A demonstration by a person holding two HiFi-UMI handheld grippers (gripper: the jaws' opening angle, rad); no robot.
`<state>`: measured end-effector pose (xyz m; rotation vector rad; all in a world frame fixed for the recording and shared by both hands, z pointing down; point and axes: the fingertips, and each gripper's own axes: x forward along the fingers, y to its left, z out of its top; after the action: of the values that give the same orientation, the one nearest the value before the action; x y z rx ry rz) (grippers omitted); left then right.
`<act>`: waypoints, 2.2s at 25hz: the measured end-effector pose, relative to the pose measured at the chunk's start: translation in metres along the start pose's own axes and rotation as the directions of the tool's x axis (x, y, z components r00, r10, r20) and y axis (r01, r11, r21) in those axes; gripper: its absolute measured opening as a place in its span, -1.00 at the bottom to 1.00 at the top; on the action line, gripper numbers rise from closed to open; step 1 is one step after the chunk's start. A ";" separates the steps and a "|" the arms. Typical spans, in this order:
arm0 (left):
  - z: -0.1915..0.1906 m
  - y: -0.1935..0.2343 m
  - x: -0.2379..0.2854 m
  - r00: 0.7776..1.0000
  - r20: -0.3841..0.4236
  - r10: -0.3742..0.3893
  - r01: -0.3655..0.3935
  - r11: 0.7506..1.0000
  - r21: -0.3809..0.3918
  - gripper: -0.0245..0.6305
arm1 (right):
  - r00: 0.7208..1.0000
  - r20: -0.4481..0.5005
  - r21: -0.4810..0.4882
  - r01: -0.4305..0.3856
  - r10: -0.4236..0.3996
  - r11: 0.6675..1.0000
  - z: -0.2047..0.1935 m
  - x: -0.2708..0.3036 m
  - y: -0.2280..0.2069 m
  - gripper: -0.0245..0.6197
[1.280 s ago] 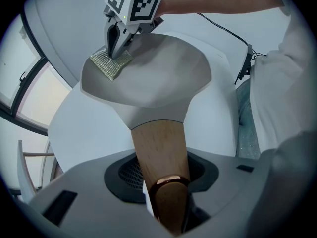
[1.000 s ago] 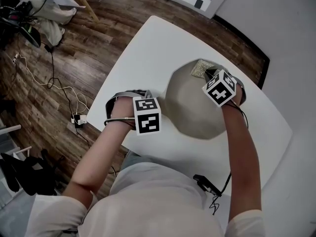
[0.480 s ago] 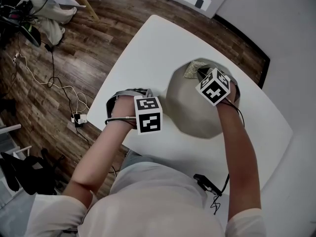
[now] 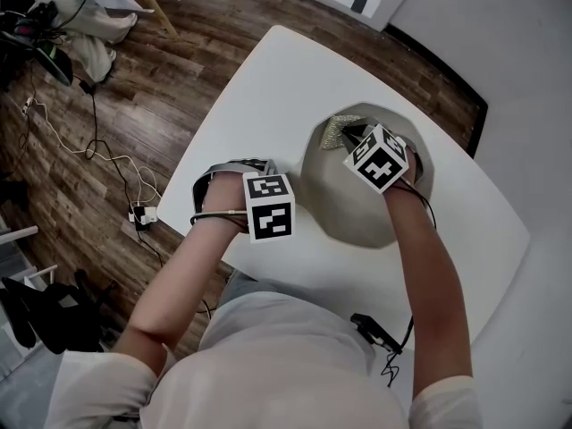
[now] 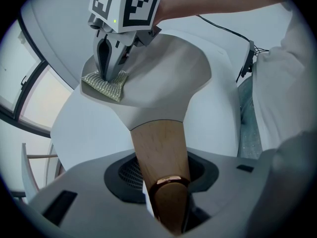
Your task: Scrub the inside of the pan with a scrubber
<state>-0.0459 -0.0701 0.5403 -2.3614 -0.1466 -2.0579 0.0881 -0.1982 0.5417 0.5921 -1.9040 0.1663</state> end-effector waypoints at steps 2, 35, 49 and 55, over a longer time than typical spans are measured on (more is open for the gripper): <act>0.000 0.001 -0.001 1.000 0.001 0.000 0.000 1.000 0.000 -0.39 | 1.000 0.003 -0.016 -0.017 0.017 1.000 0.004 0.002 0.007 -0.85; -0.004 0.003 -0.001 1.000 -0.013 -0.001 0.001 1.000 0.005 -0.39 | 0.943 0.093 -0.092 -0.312 0.320 0.946 0.017 -0.004 0.103 -0.85; -0.003 0.001 0.001 1.000 -0.009 -0.020 0.019 1.000 -0.022 -0.40 | 0.894 0.069 -0.104 -0.435 0.442 0.895 0.003 -0.012 0.131 -0.85; -0.003 -0.001 0.003 1.000 -0.006 -0.025 0.025 0.999 -0.029 -0.40 | 0.878 0.032 -0.105 -0.473 0.478 0.875 -0.009 -0.016 0.143 -0.85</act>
<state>-0.0486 -0.0687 0.5439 -2.3809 -0.1482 -2.0926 0.0322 -0.0658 0.5537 0.0506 -2.0727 0.3777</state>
